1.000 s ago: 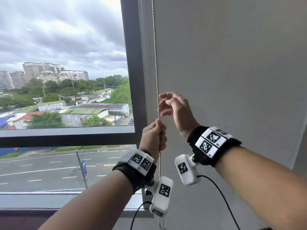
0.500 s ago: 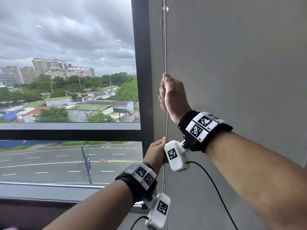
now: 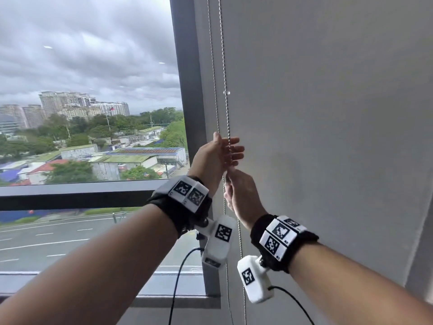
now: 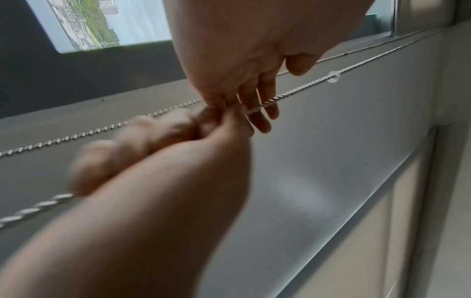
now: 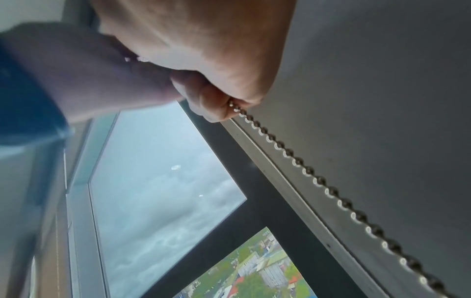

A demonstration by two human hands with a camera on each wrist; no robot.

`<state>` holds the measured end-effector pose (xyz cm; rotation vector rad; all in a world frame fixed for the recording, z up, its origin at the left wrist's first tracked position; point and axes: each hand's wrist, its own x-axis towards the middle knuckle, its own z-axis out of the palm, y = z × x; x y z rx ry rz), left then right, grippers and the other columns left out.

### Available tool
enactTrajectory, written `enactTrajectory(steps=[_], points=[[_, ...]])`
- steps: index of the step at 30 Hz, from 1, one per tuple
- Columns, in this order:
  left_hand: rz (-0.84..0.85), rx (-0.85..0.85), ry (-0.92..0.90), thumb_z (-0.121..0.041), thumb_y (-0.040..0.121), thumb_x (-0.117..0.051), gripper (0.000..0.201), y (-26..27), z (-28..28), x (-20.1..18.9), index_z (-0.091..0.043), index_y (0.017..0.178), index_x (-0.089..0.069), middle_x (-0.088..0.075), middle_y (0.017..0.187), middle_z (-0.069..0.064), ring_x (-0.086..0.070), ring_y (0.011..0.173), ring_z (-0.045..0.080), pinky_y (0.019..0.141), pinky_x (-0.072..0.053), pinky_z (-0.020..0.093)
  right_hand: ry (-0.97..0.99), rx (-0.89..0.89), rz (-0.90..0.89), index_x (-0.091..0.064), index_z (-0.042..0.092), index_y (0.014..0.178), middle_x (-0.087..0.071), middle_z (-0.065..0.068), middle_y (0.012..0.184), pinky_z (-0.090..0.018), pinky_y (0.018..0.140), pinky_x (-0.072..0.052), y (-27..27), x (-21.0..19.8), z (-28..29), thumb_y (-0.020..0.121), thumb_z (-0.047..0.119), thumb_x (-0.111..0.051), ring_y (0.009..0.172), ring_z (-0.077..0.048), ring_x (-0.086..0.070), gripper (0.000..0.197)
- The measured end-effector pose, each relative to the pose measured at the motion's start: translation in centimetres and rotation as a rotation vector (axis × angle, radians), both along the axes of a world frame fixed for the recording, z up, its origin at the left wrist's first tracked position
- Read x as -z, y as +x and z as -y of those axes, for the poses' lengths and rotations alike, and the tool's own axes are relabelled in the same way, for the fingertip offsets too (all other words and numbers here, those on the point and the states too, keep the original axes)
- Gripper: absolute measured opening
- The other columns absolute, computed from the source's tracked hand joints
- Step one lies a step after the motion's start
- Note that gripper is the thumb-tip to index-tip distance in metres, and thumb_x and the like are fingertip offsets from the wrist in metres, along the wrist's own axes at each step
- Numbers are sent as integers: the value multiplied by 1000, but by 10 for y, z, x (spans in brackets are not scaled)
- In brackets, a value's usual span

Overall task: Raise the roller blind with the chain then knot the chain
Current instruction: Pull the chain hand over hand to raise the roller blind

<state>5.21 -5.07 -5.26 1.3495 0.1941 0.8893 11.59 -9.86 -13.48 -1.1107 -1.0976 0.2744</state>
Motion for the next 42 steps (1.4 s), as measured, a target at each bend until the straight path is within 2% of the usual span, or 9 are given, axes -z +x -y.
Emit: enactTrajectory(steps=[3,8,11,17,20,24,30,37,42], points=[[-25,16,-8,-41,98,-21,52,8,11,-10,-10,81,-59,-58,59,1,-52,53,14,53,-37,25,-2,-72,-151,-42,1,69,-24,-2,56,-20,44,-21,-3,20,7,103,19,-38,43,-6,-21,39],[66,-15,-12,-38,97,-34,42,15,19,0,-16,63,-43,-29,45,-8,-20,35,7,39,-14,16,30,-84,-162,-33,18,61,-28,5,54,-26,48,-21,2,42,7,98,31,-45,48,-8,-23,42],[89,-37,-13,-39,97,-34,41,17,20,3,-18,62,-38,-27,40,-11,-17,32,5,40,-10,12,24,-128,-181,-35,21,62,-30,0,57,-36,53,-18,2,42,6,87,47,-51,53,-14,-24,40],[112,-42,-23,-38,97,-35,42,14,19,5,-17,61,-38,-27,40,-10,-17,31,4,39,-9,13,-13,-149,-55,-48,19,63,-42,-5,56,-33,53,-33,12,36,12,85,46,-50,51,-16,-38,35],[122,-50,-30,-36,97,-36,42,10,17,8,-17,60,-38,-27,40,-9,-17,31,5,39,-9,15,2,-110,18,-60,7,86,-60,-15,71,-45,61,-50,19,15,11,84,47,-49,62,-25,-57,42],[126,-67,-25,-35,97,-39,42,6,12,18,-17,59,-42,-28,41,-10,-20,32,5,35,-13,15,65,-37,64,-63,7,101,-64,-4,80,-37,68,-50,24,-32,7,87,26,-43,73,-18,-58,31],[64,-77,-8,-37,97,-36,42,-3,9,35,-18,60,-37,-26,41,-10,-17,32,5,37,-8,15,123,-58,75,-58,2,112,-62,-10,80,-34,66,-54,6,-114,6,102,21,-32,74,-24,-63,34],[-28,-94,-133,-35,93,-47,46,-7,9,76,-23,49,-56,-42,52,-3,-34,49,14,55,-20,30,64,-139,-60,-52,14,78,-40,0,54,-21,41,-27,-14,-154,-11,103,30,-30,37,-11,-30,37],[-102,-63,-90,-38,94,-43,48,-14,8,83,-18,55,-65,-51,65,10,-43,56,22,56,-31,31,97,-139,-102,-28,25,64,-21,4,56,-24,46,-8,-22,-142,-12,102,30,-31,36,-9,-16,38]])
